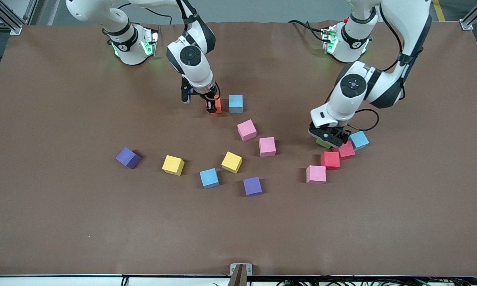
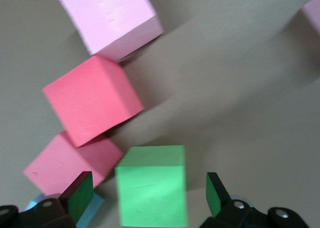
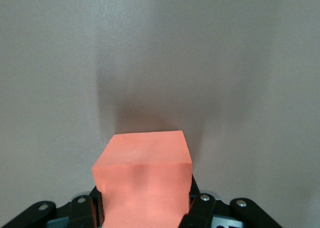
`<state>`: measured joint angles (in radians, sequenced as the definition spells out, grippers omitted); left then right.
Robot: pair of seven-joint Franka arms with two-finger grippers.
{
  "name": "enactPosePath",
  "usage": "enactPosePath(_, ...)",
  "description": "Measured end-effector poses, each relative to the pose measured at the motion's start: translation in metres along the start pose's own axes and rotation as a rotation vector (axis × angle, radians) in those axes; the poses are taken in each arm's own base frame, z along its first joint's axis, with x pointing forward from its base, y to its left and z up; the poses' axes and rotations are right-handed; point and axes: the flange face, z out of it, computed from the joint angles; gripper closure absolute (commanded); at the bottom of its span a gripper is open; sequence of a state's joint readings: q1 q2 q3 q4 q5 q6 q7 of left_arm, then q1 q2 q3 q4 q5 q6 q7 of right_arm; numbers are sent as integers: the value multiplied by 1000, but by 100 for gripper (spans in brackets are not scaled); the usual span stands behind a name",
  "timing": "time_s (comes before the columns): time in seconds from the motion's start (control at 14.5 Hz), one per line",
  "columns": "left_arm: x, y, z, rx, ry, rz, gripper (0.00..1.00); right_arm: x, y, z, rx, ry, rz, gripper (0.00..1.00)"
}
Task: Arrange 11 blocks into digit 3
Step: 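Reach the left gripper to the green cube and grasp it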
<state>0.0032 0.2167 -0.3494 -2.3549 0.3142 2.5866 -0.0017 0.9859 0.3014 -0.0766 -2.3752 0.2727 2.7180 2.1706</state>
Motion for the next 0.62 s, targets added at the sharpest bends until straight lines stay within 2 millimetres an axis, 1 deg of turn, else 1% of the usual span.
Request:
enactPosePath(0.07,-3,-5,3,-1,2,10,1,0,0,0,0,0,0,100)
enactPosePath(0.14,-6,-5,5,-3,2,16,0,0,0,0,0,-1,1,100)
enactPosePath(0.48,-18,5,21,-21,-23,32,0,-2,-1,-1,5,-10,8,100)
enactPosePath(0.62,-22,6,25,-26,-23,29,0,-9,2,0,-3,-25,27,100)
